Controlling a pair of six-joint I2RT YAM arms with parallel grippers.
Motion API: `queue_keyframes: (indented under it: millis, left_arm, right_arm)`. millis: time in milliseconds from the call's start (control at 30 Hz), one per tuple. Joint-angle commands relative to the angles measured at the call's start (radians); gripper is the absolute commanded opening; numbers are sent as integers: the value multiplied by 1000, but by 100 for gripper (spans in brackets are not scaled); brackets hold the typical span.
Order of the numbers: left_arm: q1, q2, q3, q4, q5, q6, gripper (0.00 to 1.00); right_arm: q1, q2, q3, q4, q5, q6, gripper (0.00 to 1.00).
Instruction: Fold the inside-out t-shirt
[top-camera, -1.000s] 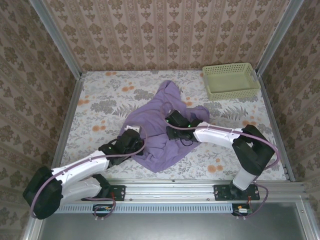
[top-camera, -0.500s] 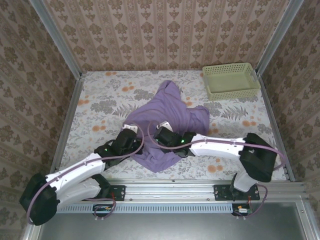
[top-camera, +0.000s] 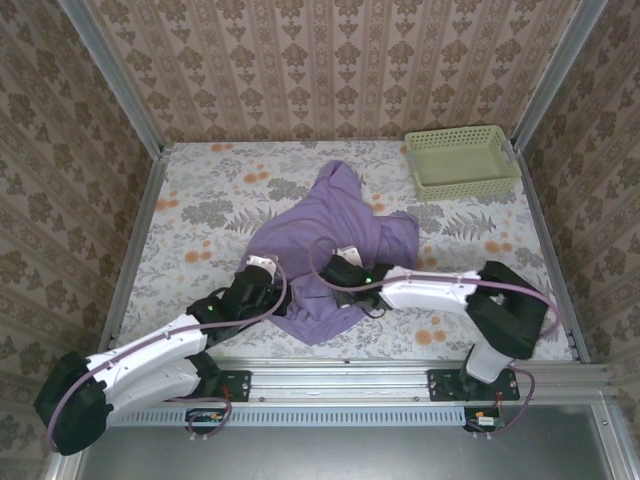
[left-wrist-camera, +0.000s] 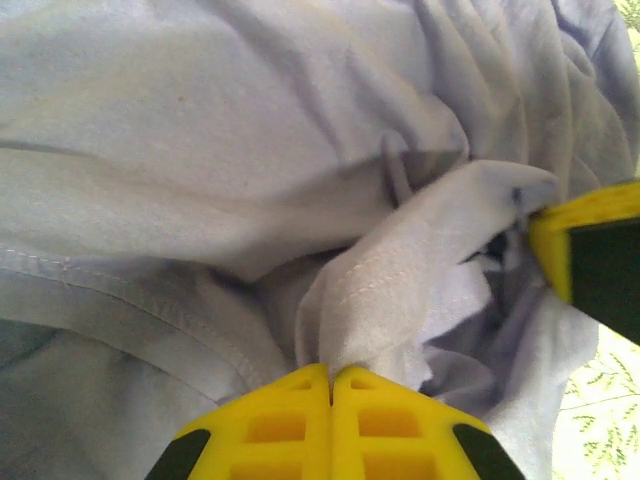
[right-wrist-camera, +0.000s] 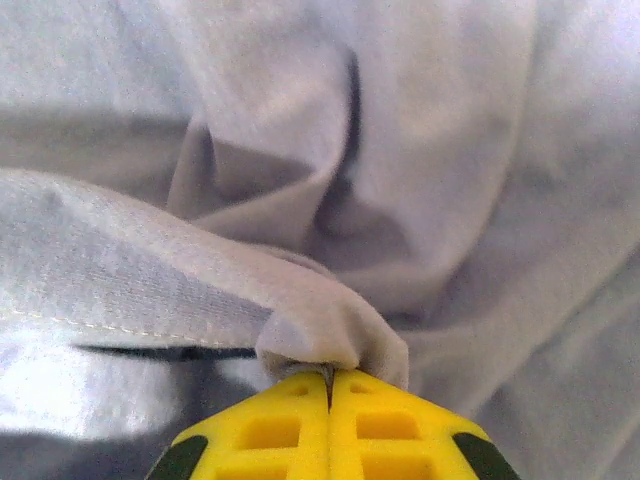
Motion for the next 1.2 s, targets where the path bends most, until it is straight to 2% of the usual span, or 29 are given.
queue_keyframes:
  millis: [0,100,333,433,567,667,800,967,1067,1167]
  left_arm:
    - [-3,35,12,-13,-20,-8,0]
    - [-10,98,28,-1,-11,1,0]
    - [-40,205,48,32,0,6,0]
    - [-78,242,65,39,-4,22,0]
    - [-157,236,84,54,-62,37,0]
    - [-183,182,72,67,-104,29,0]
    - [-170,146,94,-36,-185,22,0]
    - [-119,110,100,-124,-211,28,0]
    - [-73,42,64,-129,-204,-1,0]
    - [-8,22,44,-132,-131,2,3]
  right_arm:
    - [-13,-128,-138,138,-78,17,0]
    - [-30,-196,-257,264,-147,44,0]
    - [-34,-289,-468,536,-206,139,0]
    - [-33,-273,-481,521,-178,193,0]
    - [-34,-250,-408,350,-75,200,0]
    - [-33,-308,-416,388,-81,143,0]
    - [-22,-434,-458,524,-198,52,0]
    - [-12,-558,-487,606,-318,-9,0]
    - [-12,-596,-530,652,-326,-15,0]
    - [-13,-605,-574,711,-329,-5,0]
